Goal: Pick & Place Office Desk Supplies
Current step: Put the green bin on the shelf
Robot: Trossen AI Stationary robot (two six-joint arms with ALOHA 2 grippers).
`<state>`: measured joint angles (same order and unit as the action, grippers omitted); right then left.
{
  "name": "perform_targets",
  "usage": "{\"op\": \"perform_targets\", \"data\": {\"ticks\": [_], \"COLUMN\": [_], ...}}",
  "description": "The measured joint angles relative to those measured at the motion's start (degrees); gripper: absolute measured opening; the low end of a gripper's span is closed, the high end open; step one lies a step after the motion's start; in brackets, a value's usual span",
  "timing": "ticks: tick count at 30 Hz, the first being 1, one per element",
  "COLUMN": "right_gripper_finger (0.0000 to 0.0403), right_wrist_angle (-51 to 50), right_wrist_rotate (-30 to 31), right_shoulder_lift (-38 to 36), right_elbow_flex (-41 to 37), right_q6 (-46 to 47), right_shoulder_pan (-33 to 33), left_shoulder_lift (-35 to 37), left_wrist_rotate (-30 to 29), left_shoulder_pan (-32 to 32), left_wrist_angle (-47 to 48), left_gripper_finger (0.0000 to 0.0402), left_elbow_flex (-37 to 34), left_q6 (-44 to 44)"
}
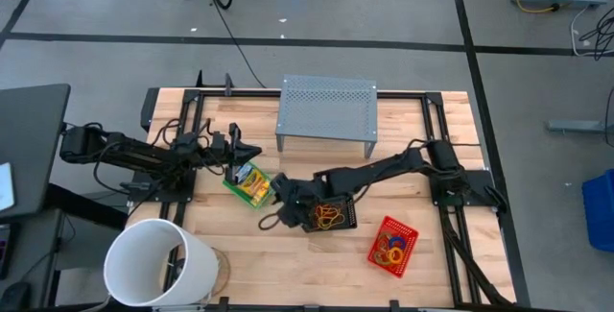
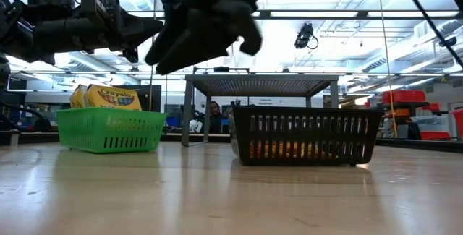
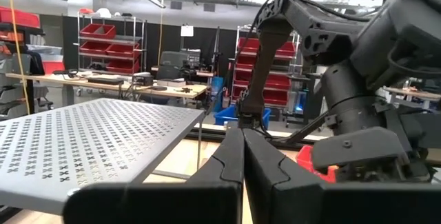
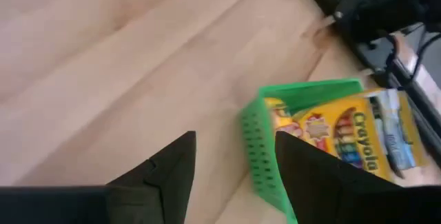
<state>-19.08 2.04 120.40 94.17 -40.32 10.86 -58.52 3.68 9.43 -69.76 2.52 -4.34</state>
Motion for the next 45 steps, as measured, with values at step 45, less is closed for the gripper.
{"op": "perform_targets", "data": {"ticks": [45], "right_gripper_finger": [0.0117], "right_wrist_angle": [5.69], "right_wrist_rotate": [-4.2], "right_shoulder_lift": [7.89], "right_elbow_flex": [-0.02], "right_q6": [-15.14], "right_shoulder_pan": [-8.84], "left_shoulder_lift": [0.0], "left_wrist_rotate": [-0.04], "left_shoulder_pan": [0.0], "left_wrist_angle": [-1.69], "left_gripper_finger": [0.0001], "left_elbow_flex": [0.02], "left_q6": [0.13]}}
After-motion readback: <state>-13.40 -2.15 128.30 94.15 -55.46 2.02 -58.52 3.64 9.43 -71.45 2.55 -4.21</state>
